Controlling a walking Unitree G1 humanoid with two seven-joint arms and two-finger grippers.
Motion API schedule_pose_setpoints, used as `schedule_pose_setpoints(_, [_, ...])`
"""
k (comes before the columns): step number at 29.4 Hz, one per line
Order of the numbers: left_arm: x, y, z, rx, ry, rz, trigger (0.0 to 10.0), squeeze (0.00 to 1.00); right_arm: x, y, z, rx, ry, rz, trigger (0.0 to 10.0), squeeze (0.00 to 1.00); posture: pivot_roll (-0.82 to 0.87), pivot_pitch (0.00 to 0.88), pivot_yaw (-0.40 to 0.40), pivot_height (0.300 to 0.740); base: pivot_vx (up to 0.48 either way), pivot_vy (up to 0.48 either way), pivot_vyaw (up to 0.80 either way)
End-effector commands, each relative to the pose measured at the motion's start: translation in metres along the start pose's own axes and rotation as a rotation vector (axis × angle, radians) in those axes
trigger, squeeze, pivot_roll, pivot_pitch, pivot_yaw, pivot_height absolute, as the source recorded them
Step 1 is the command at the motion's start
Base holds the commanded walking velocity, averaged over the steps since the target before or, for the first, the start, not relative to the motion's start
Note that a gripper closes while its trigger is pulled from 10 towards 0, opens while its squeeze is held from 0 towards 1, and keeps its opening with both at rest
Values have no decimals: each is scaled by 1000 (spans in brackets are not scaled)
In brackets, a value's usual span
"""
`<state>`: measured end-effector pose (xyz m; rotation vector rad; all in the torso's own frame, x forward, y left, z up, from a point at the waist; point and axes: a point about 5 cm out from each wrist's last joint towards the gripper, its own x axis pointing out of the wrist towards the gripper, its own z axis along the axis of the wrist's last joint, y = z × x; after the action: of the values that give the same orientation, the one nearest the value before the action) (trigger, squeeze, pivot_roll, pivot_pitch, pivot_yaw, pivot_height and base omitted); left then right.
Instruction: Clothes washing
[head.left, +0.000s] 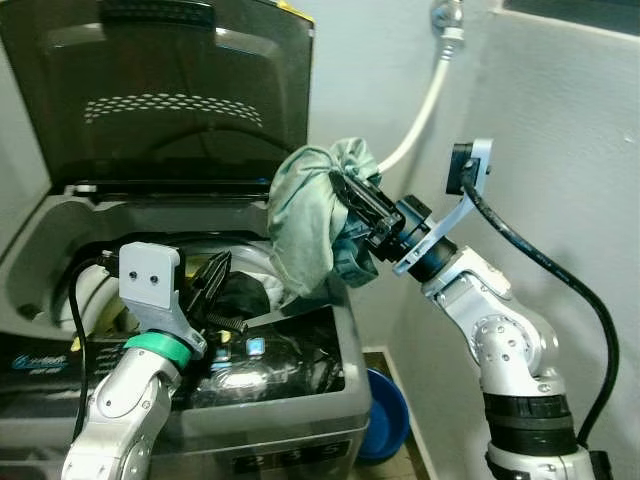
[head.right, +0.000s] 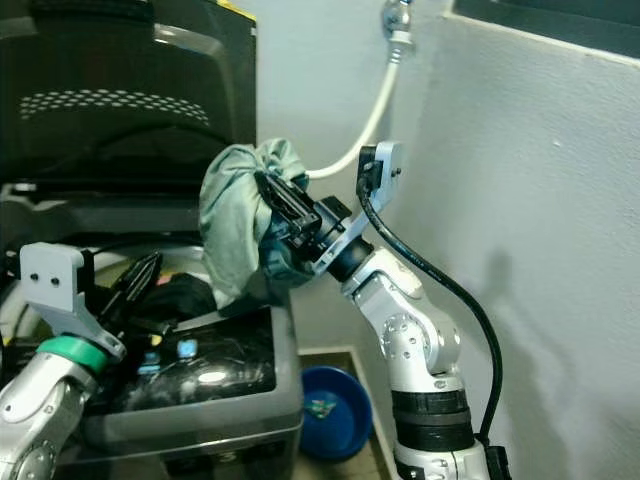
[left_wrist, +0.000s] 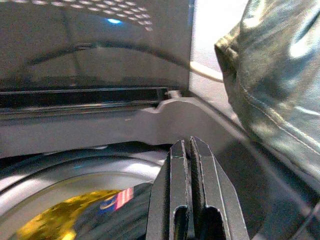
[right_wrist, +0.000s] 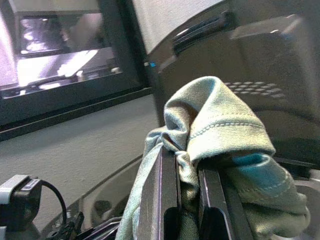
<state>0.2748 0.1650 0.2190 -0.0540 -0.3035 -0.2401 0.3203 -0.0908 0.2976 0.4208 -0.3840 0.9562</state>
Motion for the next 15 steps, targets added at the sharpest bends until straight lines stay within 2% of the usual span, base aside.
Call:
schedule_pose_setpoints(1, [-3,0,0,4,8,7,10000,0,0,-1,1,52,-10,-13,10000,0,52,12,-10,740,0,0,0])
schedule_pose_setpoints(15, [-4,0,1,-12,3,7,10000,0,-1,-3,0,44,-10,-23,10000,0,56,6,-13,740,0,0,0])
